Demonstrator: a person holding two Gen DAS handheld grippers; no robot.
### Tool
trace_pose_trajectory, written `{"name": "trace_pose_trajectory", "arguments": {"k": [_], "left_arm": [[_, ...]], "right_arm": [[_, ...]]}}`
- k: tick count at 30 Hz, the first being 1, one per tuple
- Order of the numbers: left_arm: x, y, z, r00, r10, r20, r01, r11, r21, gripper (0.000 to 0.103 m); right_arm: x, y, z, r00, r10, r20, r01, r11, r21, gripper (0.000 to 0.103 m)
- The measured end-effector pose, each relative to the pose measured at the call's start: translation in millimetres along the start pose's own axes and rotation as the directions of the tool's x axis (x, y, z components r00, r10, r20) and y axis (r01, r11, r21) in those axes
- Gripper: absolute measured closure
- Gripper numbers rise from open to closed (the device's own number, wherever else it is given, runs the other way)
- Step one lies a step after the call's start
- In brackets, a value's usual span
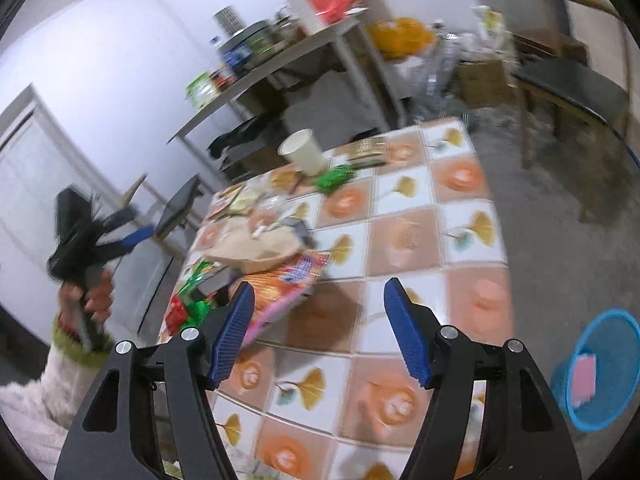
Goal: Collect trash
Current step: 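Return both tools to the table clutter, then grasp the beige cloth bag with the right tool while the left tool grasps the clear plastic cup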
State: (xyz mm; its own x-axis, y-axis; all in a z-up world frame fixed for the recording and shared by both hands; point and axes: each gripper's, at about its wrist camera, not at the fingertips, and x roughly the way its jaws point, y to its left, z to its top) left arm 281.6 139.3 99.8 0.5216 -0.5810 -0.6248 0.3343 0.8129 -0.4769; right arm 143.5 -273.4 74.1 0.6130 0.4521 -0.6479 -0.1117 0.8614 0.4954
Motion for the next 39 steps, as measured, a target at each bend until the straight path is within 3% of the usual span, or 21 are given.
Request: {"name": "trace_pose_trajectory", "arguments": {"k": [8,14,20,28,32,35,39], "left_arm": [[88.0,42.8,39.7,0.985,0.157,-0.066,-0.152,0.986,0.076,0.011],[152.8,55.4,61.8,0.968,0.215,-0.129,-0.197,0.97,0.139,0.011],[209.6,69.1,73.0,0.931,0.303,-0.203,-0.267,0.946,0.183,0.011],[239.7,81.0,73.5,0.913,0.333,-0.237,-0.297,0.939,0.176,0.011],[244.1,82.0,69.9,0.913,0.327,-0.245,-0.289,0.94,0.178,0.011],[246.3,80.9,67.4,0.913,0.318,-0.255,-0.276,0.943,0.186,0.025],[245.4,78.1,66.1,0.911,0.327,-0.254,-0.28,0.938,0.202,0.025]], "right_arm": [[53.7,50.7,27.3,0.994,0.073,-0.084,-0.083,0.989,-0.122,0.033],[83.8,67.1,44.0,0.981,0.13,-0.146,-0.152,0.976,-0.154,0.033],[102.6,85.8,55.6,0.973,0.138,-0.188,-0.177,0.961,-0.211,0.033],[134.9,96.1,58.4,0.953,0.138,-0.271,-0.207,0.947,-0.245,0.033],[154.1,102.1,54.9,0.935,0.118,-0.335,-0.218,0.935,-0.28,0.033],[166.3,106.6,51.2,0.926,0.093,-0.366,-0.216,0.926,-0.311,0.033],[175.7,110.5,49.7,0.921,0.07,-0.382,-0.209,0.918,-0.336,0.033]]}}
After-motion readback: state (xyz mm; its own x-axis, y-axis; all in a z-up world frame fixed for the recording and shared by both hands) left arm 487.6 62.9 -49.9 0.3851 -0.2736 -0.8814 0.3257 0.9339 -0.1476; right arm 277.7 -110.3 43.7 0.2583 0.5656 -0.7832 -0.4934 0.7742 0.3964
